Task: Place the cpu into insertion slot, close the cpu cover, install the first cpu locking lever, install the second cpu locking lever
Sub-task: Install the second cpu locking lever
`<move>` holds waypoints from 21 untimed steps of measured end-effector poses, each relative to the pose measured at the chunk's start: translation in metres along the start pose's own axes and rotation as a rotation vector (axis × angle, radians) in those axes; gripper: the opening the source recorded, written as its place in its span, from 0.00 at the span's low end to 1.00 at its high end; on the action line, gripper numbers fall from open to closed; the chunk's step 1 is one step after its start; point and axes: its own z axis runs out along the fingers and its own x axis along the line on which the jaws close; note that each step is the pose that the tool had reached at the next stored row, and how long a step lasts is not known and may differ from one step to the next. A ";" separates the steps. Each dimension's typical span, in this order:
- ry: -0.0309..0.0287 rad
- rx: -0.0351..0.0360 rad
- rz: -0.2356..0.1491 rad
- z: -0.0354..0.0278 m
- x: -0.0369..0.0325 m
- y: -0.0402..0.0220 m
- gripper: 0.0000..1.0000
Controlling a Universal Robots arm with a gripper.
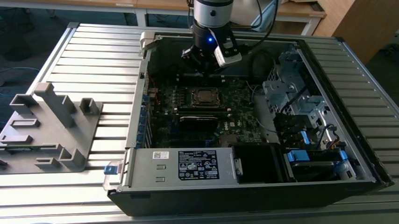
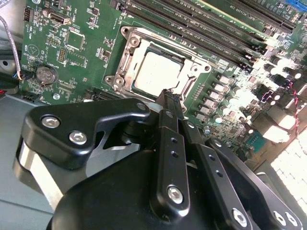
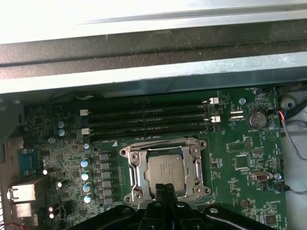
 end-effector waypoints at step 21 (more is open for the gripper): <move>0.0000 0.0001 0.000 0.0000 -0.0008 -0.0077 0.11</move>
